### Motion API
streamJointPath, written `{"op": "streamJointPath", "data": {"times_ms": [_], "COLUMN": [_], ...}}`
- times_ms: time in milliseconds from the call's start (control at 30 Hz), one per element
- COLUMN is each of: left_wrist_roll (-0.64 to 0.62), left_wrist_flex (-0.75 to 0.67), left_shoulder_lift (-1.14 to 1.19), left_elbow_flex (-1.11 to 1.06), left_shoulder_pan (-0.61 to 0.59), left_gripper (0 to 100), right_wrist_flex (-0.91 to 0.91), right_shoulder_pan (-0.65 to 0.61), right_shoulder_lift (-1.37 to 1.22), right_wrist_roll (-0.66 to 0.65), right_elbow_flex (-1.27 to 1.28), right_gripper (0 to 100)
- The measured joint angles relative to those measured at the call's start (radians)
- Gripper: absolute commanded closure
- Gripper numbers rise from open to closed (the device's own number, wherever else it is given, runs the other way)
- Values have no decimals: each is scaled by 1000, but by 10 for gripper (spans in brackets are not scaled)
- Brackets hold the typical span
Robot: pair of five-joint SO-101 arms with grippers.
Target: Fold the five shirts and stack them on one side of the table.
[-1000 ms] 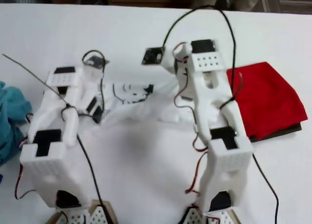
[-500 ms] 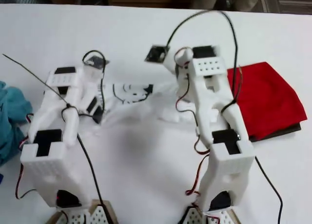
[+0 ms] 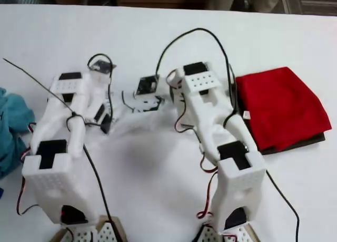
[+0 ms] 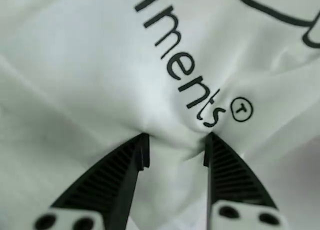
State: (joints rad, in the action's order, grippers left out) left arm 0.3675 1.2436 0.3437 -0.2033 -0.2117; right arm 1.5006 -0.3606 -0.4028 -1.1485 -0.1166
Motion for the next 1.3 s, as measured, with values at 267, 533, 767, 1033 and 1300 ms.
{"op": "streamJointPath", "data": {"times_ms": [267, 533, 767, 1033, 1300], "left_wrist_roll": [-5, -5, 38, 61, 89], "left_wrist_flex": [6, 6, 21, -5, -5], "left_shoulder_lift": [0, -3, -150, -387, -393], "left_elbow_flex": [-2, -2, -146, -362, -410], "left_shoulder_pan": [0, 0, 17, 72, 77], "left_gripper": [789, 789, 789, 789, 789], "right_wrist_flex": [9, -12, -115, -124, -124], "right_shoulder_pan": [77, 106, 106, 106, 97], "right_shoulder_lift": [0, -5, -146, -256, -353], "right_wrist_roll": [0, 0, 0, 0, -2], "right_elbow_flex": [-160, -166, -176, -342, -488], "right_gripper": [611, 611, 611, 611, 611]}}
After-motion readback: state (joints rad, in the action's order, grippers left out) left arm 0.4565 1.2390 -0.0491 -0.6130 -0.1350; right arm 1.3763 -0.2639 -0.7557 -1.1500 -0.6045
